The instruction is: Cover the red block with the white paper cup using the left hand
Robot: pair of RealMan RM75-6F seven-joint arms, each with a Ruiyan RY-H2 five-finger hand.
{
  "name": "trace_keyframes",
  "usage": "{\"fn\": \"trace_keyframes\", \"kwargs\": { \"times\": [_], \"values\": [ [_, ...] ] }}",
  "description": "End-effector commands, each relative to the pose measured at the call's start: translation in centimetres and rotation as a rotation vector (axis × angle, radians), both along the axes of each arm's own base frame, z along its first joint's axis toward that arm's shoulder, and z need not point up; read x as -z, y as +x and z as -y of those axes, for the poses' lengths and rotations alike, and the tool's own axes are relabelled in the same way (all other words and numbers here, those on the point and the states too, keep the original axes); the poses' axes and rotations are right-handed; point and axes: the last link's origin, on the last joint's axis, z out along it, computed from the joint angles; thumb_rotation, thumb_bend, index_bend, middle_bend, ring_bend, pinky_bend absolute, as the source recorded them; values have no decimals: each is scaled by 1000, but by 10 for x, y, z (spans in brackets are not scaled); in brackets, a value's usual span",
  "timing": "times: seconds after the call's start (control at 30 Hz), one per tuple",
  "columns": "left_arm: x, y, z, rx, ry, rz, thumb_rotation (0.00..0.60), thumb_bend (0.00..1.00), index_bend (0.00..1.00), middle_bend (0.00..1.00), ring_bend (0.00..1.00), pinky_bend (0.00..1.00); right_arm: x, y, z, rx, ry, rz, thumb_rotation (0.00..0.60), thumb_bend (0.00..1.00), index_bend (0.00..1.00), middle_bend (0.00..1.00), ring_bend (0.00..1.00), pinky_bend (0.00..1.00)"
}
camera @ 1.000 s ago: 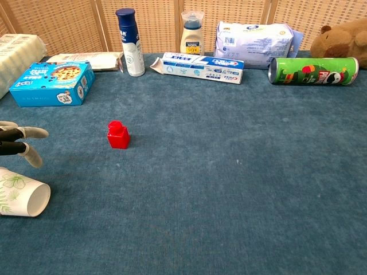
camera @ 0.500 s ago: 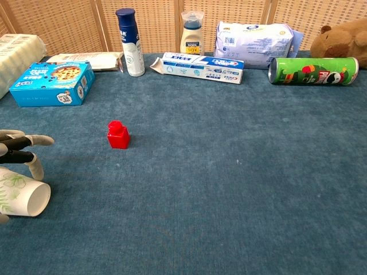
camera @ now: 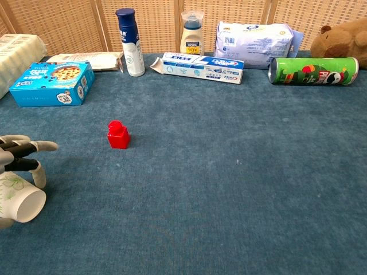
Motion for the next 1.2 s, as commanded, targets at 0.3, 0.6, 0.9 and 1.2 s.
{"fn": "trace_keyframes", "kwargs": {
  "times": [0.3,0.6,0.9,1.2],
  "values": [
    [-1,2,0,26,2,-10,512,269,486,0,0,0,-2,0,-1,5,-10,0,600,259,337,288,221,298],
    [-11,9,-9,-58,13,103,515,271,499,0,0,0,-4,-2,-3,3,-23,3,600,259,337,288,221,299],
    [-45,28,-45,-227,41,470,513,271,499,3,0,0,-2,-1,0,-6,-17,8,600,259,337,288,220,299],
    [-63,34,-86,-398,32,848,503,271,500,7,0,0,2,-2,2,-9,-11,11,600,259,337,288,221,299]
  ]
}}
